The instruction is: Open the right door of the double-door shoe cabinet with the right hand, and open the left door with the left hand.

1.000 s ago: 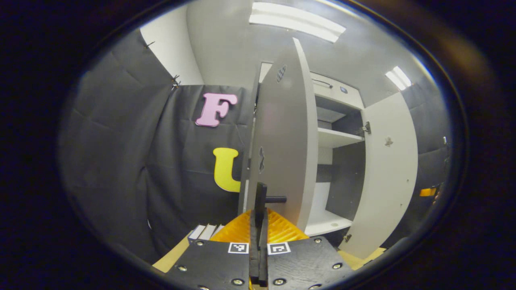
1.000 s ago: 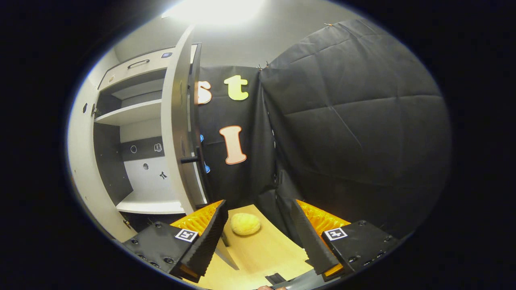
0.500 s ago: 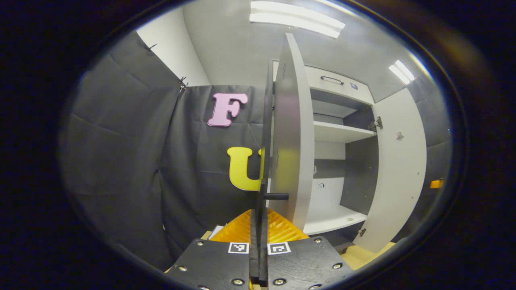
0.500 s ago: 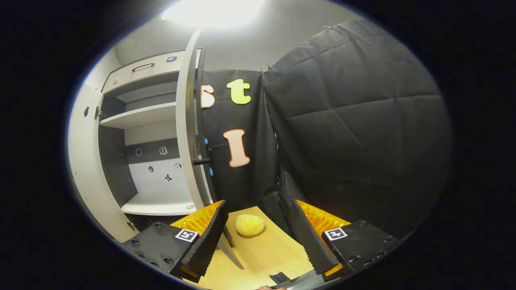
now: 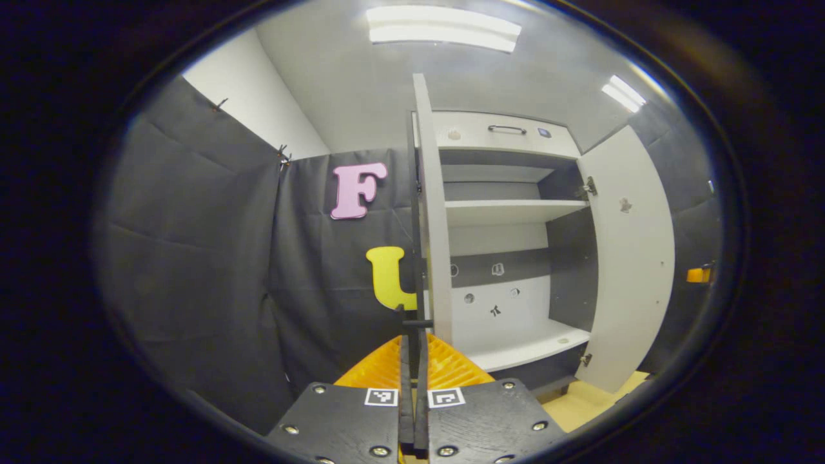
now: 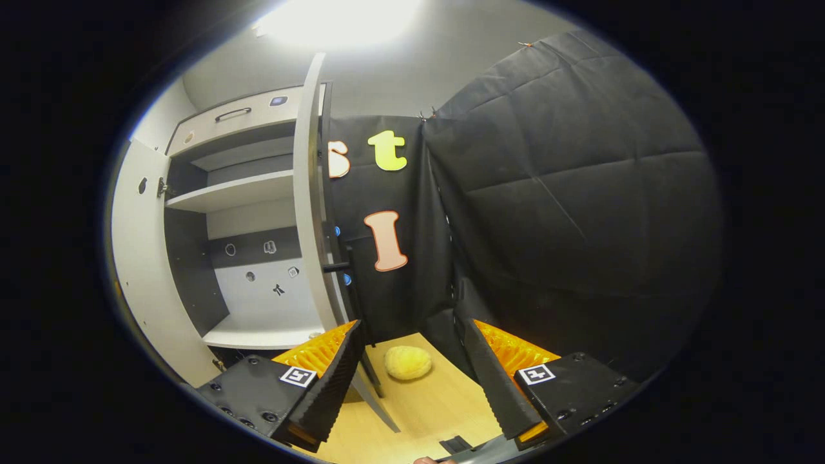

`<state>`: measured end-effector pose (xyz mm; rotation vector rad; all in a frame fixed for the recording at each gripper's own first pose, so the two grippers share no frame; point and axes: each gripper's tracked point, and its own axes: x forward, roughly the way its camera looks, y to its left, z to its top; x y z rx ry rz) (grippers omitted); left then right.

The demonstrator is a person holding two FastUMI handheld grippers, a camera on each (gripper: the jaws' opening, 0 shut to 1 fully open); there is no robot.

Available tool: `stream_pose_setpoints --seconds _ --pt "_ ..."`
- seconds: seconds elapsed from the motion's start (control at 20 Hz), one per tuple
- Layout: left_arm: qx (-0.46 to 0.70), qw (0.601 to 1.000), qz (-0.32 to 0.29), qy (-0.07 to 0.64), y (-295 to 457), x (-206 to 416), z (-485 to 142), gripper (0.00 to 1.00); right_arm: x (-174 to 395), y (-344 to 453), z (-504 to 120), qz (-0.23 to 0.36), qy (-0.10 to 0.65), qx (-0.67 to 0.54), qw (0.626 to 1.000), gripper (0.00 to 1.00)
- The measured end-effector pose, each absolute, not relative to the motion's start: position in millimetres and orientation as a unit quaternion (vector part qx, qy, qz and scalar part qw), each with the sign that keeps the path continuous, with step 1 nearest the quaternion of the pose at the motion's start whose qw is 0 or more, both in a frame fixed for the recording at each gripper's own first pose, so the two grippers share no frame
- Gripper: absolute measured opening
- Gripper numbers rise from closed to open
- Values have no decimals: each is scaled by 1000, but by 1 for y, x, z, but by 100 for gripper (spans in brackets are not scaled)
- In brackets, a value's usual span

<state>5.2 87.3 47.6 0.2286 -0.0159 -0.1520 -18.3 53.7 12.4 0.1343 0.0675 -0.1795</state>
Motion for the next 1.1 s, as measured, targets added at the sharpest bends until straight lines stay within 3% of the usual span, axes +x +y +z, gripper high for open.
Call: stream_pose_setpoints --seconds 0.1,0.2,0.35,0.4,0.55,0.9,1.1 --pt "130 988 -80 -11 73 -4 43 2 -19 57 14 -77 35 59 995 98" --pt "133 986 -100 -13 53 -11 34 9 -20 58 15 -68 31 43 996 98" --pt "114 985 -126 -16 24 -25 18 78 -17 59 16 -60 22 27 998 98" --pt "110 986 -128 -13 19 -27 13 83 -16 63 16 -53 20 30 998 98" --pt "107 985 -134 -11 12 -38 -1 92 -27 74 15 -56 7 39 998 98" --pt "133 985 -101 33 13 -52 -56 92 -38 99 0 -22 9 28 999 98" --pt "157 980 -115 41 14 -54 -63 92 -26 124 -11 6 19 39 999 98"
